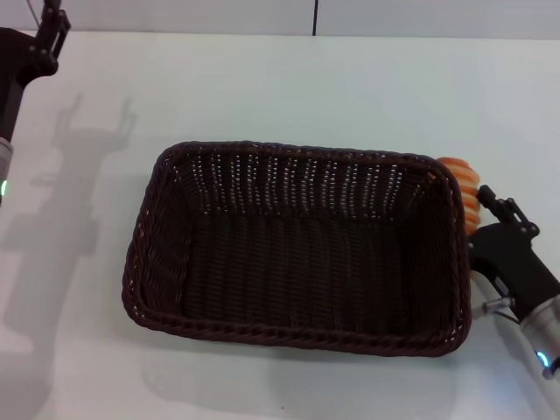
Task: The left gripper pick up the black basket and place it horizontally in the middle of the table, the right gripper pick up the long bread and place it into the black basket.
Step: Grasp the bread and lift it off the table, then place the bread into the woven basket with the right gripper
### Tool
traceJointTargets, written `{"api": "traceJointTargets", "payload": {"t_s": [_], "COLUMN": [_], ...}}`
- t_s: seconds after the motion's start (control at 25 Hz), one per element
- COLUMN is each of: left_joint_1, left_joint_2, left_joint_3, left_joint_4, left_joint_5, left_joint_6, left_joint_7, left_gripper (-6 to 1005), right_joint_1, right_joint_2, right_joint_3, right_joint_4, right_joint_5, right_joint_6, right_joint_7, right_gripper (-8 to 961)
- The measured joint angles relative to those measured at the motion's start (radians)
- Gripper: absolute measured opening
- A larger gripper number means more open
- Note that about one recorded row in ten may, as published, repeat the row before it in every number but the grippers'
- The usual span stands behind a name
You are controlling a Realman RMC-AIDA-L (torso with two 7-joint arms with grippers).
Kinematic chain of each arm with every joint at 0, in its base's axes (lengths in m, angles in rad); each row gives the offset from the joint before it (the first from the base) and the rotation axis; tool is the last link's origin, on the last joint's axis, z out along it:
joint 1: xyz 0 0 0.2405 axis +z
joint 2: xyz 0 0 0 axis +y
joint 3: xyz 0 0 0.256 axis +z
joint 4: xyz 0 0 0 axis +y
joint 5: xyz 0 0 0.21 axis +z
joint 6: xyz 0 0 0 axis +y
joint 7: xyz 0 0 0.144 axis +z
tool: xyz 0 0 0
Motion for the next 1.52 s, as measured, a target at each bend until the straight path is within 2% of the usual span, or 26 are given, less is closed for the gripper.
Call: {"api": "traceJointTargets", "payload": {"t_s": [0.24,0.48,0.8,0.84,0.88,0.96,1.08,1.16,1.24,1.32,1.36,1.48,1.52], "left_joint_1": [-0.019,-0.021,-0.021,-0.021,-0.021,-0.022,-0.023,-0.023,-0.023,-0.023,-0.021,-0.019,-0.017], "left_joint_2": [0.000,0.000,0.000,0.000,0.000,-0.001,-0.002,-0.002,-0.002,-0.002,-0.002,-0.002,-0.002], "left_joint_3": [0.020,0.023,0.024,0.024,0.024,0.027,0.032,0.035,0.035,0.034,0.031,0.030,0.030], "left_joint_4": [0.019,0.021,0.029,0.032,0.033,0.037,0.039,0.042,0.043,0.044,0.045,0.045,0.045], "left_joint_5": [0.003,0.005,0.007,0.007,0.007,0.007,0.007,0.007,0.006,0.004,0.002,0.002,0.002], "left_joint_6": [-0.008,-0.009,-0.010,-0.010,-0.010,-0.010,-0.010,-0.010,-0.010,-0.007,-0.004,-0.003,-0.003], "left_joint_7": [0.002,0.003,0.004,0.004,0.004,0.004,0.004,0.005,0.005,0.005,0.005,0.005,0.005], "left_gripper": [768,768,768,768,768,768,768,768,768,768,768,768,768], "right_joint_1": [0.022,-0.012,-0.118,-0.128,-0.145,-0.151,-0.143,-0.110,-0.093,-0.054,-0.019,0.008,0.016], "right_joint_2": [-0.003,-0.001,0.000,-0.001,-0.001,-0.001,-0.002,-0.002,-0.001,0.000,-0.002,-0.005,-0.006], "right_joint_3": [0.000,0.016,0.057,0.055,0.042,0.024,0.008,-0.001,-0.002,-0.005,-0.007,-0.010,-0.012], "right_joint_4": [0.006,0.008,0.002,0.000,-0.010,-0.019,-0.017,-0.011,-0.011,-0.002,0.026,0.053,0.060], "right_joint_5": [-0.002,0.006,0.009,0.003,-0.030,-0.090,-0.162,-0.281,-0.325,-0.406,-0.439,-0.449,-0.451], "right_joint_6": [0.059,0.000,-0.347,-0.404,-0.526,-0.627,-0.682,-0.685,-0.670,-0.608,-0.525,-0.459,-0.442], "right_joint_7": [0.044,0.038,0.037,0.037,0.037,0.036,0.036,0.037,0.037,0.037,0.050,0.065,0.069], "right_gripper": [664,629,553,549,544,535,522,504,477,460,452,427,459]}}
